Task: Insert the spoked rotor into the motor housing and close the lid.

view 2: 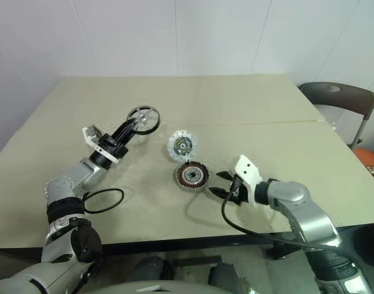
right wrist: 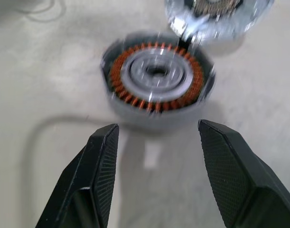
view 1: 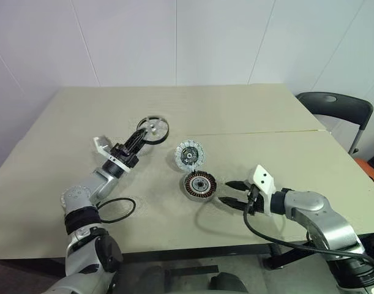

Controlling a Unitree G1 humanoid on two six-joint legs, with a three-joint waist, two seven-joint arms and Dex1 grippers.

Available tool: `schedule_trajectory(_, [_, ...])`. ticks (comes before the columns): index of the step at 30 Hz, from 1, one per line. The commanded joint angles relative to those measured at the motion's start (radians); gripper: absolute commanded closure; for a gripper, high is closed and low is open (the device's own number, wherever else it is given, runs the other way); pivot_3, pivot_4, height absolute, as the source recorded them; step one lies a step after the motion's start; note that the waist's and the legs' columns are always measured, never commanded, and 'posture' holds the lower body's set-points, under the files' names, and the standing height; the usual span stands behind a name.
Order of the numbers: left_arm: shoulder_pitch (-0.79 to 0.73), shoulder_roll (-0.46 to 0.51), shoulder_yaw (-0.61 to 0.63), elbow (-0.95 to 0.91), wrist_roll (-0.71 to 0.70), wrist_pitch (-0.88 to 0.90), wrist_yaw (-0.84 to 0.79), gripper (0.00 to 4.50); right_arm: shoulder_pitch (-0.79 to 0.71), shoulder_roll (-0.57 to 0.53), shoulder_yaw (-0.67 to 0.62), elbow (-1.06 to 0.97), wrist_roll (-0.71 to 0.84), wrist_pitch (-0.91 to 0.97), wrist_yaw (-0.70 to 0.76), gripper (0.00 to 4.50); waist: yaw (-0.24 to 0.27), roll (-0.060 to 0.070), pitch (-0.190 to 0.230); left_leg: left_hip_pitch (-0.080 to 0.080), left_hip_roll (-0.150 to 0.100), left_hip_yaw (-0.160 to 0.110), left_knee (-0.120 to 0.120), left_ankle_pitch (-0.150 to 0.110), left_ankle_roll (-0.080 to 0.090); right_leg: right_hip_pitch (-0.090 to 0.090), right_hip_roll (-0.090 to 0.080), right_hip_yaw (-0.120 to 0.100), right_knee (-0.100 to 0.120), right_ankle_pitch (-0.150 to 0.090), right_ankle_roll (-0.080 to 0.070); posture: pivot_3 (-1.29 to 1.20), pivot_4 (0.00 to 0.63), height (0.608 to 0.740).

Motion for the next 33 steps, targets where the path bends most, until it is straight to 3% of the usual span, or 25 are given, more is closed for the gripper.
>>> schedule_trajectory(1, [0.018, 0.006, -0.102, -0.101, -0.046, 0.094, -0.055, 4.00, -0.006, -0.018, -0.042, -0.048, 0.026, 0.002, 0.006, 1.68, -0.002, 0.000, 0.000, 0.000, 0.000, 0.000, 0.000, 0.000, 0.000, 0.000, 0.000, 0.000, 0.000, 0.000, 0.000, 0.00, 0.000, 0.740])
schedule_trajectory(15, [0.074, 0.068, -0.401, -0.076, 0.127, 0.138, -0.179, 4.00, 0.005, -0.061, -0.128, -0.104, 0.088, 0.038, 0.020, 1.68, 0.002, 0.000, 0.000, 0.001, 0.000, 0.000, -0.001, 0.001, -0.001, 0.000, 0.001, 0.000, 0.000, -0.001, -0.002, 0.00, 0.000, 0.740])
schedule_trajectory(33, [0.023, 0.039, -0.504, 0.129, 0.330, -0.014, -0.299, 4.00, 0.039, -0.060, -0.167, -0.163, 0.115, 0.052, -0.005, 1.68, 0.003, 0.000, 0.000, 0.001, 0.000, 0.000, -0.002, 0.000, -0.001, -0.001, -0.001, 0.000, -0.001, -0.001, -0.002, 0.00, 0.000, 0.740])
